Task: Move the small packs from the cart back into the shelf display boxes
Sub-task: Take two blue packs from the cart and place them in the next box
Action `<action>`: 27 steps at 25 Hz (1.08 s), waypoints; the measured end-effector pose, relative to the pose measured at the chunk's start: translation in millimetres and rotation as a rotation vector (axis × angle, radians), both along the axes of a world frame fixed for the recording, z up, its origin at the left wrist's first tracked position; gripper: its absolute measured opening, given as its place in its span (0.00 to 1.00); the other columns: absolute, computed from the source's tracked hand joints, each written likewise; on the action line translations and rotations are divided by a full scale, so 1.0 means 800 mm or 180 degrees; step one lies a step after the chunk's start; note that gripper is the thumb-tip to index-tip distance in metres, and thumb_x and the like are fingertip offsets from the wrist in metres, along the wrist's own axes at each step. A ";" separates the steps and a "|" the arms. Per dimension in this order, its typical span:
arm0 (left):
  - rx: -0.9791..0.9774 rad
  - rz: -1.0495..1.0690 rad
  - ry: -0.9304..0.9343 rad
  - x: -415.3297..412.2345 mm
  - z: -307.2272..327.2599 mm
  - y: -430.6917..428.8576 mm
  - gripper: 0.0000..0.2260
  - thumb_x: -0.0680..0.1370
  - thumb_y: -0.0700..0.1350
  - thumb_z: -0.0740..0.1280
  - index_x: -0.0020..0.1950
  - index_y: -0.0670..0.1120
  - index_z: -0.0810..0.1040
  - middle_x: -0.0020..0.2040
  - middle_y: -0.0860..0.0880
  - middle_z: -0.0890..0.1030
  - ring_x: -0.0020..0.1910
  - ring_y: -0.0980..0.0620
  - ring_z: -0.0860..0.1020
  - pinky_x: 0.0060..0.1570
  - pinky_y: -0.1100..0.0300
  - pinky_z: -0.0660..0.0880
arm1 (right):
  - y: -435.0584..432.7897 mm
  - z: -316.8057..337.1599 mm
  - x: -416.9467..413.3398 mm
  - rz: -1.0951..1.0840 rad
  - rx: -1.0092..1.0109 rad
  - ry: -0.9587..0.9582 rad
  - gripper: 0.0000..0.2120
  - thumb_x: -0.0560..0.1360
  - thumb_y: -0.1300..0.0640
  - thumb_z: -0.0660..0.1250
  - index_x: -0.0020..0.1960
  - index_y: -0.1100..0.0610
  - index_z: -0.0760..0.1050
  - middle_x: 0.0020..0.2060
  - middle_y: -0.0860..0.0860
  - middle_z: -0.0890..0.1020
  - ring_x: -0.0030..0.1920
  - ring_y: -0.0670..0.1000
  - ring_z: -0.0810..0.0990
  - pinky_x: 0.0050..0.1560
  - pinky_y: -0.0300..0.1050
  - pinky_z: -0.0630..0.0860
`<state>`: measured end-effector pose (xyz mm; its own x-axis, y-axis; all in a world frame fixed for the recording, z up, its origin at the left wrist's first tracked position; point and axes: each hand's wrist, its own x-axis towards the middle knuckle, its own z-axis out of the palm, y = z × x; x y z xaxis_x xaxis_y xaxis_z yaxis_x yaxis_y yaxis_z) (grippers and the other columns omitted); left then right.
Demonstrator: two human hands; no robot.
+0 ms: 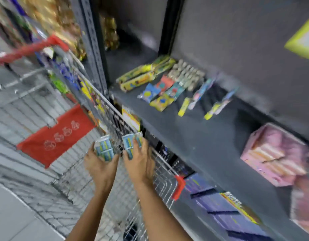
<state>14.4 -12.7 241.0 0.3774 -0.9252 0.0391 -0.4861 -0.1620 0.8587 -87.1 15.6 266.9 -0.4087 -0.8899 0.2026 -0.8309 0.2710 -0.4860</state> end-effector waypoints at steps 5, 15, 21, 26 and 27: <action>-0.0623 -0.0608 0.0115 -0.071 0.139 -0.015 0.36 0.63 0.43 0.77 0.68 0.45 0.67 0.59 0.37 0.74 0.59 0.39 0.71 0.61 0.46 0.70 | -0.002 0.117 -0.060 -0.0319 -0.0886 0.0008 0.20 0.67 0.47 0.74 0.56 0.53 0.78 0.57 0.55 0.80 0.52 0.57 0.81 0.40 0.47 0.81; -0.0937 -0.2436 0.0432 -0.317 0.244 0.132 0.34 0.62 0.41 0.78 0.66 0.42 0.71 0.61 0.34 0.72 0.61 0.37 0.70 0.63 0.55 0.62 | 0.186 0.189 -0.305 -0.1724 -0.0794 0.0685 0.21 0.70 0.49 0.72 0.60 0.55 0.75 0.60 0.59 0.77 0.55 0.61 0.78 0.44 0.54 0.80; -0.0464 -0.3682 -0.0080 -0.427 0.204 0.261 0.34 0.67 0.48 0.74 0.70 0.47 0.67 0.66 0.41 0.72 0.66 0.39 0.66 0.68 0.47 0.63 | 0.378 0.145 -0.396 -0.2625 0.0035 0.0385 0.21 0.72 0.47 0.68 0.62 0.54 0.73 0.62 0.58 0.73 0.58 0.61 0.76 0.46 0.55 0.78; -0.0395 -0.4084 -0.1030 -0.473 0.166 0.306 0.35 0.68 0.55 0.69 0.72 0.51 0.61 0.65 0.43 0.67 0.65 0.42 0.64 0.67 0.51 0.64 | 0.406 0.131 -0.417 -0.2851 0.0484 0.0279 0.20 0.73 0.45 0.67 0.60 0.54 0.72 0.56 0.55 0.74 0.51 0.58 0.79 0.44 0.52 0.79; -0.0502 -0.4106 -0.1240 -0.477 0.161 0.309 0.35 0.68 0.56 0.68 0.72 0.50 0.60 0.65 0.42 0.67 0.64 0.42 0.65 0.66 0.51 0.65 | 0.403 0.129 -0.418 -0.2837 0.0532 0.0237 0.19 0.74 0.45 0.66 0.60 0.54 0.72 0.57 0.55 0.73 0.52 0.58 0.79 0.43 0.51 0.79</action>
<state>-367.3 234.6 369.9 -0.8073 -0.5846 0.0812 -0.4294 0.6761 0.5988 -421.1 337.6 370.1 -0.9505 -0.2706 0.1528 -0.3075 0.8902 -0.3361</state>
